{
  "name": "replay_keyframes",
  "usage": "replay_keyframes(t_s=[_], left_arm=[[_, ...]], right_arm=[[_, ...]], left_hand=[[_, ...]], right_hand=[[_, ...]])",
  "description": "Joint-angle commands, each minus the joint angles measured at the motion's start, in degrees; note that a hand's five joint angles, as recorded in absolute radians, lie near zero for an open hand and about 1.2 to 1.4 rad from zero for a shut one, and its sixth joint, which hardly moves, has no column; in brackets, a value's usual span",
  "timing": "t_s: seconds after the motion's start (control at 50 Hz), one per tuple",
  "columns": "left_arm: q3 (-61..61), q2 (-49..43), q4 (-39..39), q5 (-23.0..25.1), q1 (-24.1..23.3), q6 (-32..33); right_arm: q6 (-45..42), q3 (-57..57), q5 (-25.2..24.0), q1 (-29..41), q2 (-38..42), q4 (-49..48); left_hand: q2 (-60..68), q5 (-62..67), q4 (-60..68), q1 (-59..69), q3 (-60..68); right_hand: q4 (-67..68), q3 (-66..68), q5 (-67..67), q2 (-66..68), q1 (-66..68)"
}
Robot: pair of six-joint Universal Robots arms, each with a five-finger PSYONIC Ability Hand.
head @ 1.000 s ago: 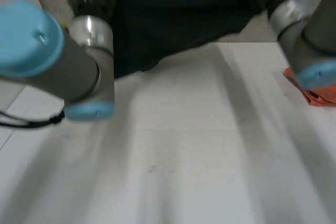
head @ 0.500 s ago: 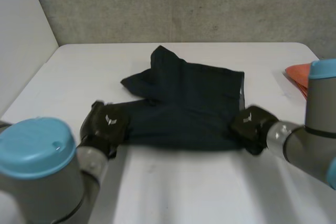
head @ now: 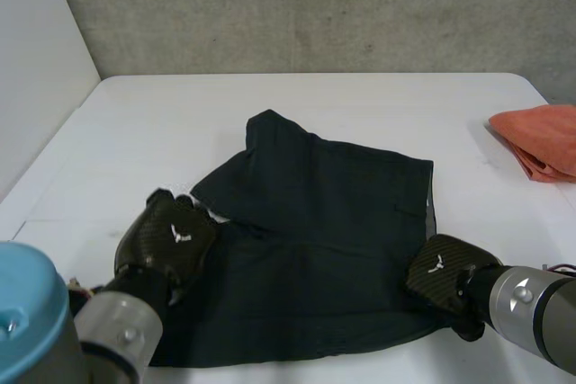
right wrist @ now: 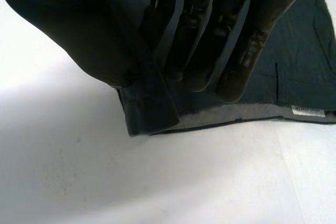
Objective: Fold the laundry.
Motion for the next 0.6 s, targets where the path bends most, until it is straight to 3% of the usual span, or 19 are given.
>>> replay_keyframes(t_s=[0.02,0.08,0.1,0.16,0.3,0.38,0.46,0.6], left_arm=[[2.2,-3.1,0.6,4.3,2.7,-0.3],[2.2,-3.8,0.4,5.4,2.7,-0.3],[2.3,-3.9,0.4,5.6,2.8,-0.4],[2.9,-4.2,1.2,5.8,3.2,-0.5],[7.8,-9.7,6.8,6.5,6.6,-4.4],[12.2,-15.6,10.3,10.2,10.2,-7.6],[18.0,-23.1,10.5,17.2,14.9,-9.6],[24.3,-31.8,10.3,20.5,16.7,-9.6]], right_arm=[[4.7,-0.6,-2.4,0.0,-0.1,-2.5],[5.4,-0.5,-2.6,-0.2,0.1,-3.8],[5.5,-0.4,-2.7,-0.2,0.2,-4.0],[6.1,0.4,-2.7,-0.1,0.4,-5.0],[7.1,1.4,-2.8,0.0,0.5,-7.2],[7.2,2.0,-2.7,-0.1,0.6,-8.6],[7.5,2.0,-2.8,-0.2,0.9,-9.3],[7.9,2.1,-2.8,-0.5,1.0,-10.6]], left_hand=[[23.6,24.3,24.1,23.1,23.7],[14.9,15.5,15.4,14.4,15.0],[1.1,1.7,1.5,0.5,1.1],[-13.7,-13.1,-13.2,-14.2,-13.6],[-18.1,-17.5,-17.6,-18.7,-18.0],[-17.6,-17.0,-17.1,-18.1,-17.5],[-16.2,-15.6,-15.8,-16.8,-16.2],[-12.2,-11.6,-11.8,-12.8,-12.1]], right_hand=[[12.0,11.3,14.2,12.7,23.9],[12.0,11.3,14.2,12.7,23.9],[12.0,11.3,14.2,12.7,23.9],[12.0,11.3,14.2,12.7,23.9],[12.0,11.3,14.2,12.7,23.9],[12.0,11.3,14.2,12.7,23.9],[12.0,11.3,14.2,12.7,23.9],[12.0,11.3,14.2,12.7,23.9]])
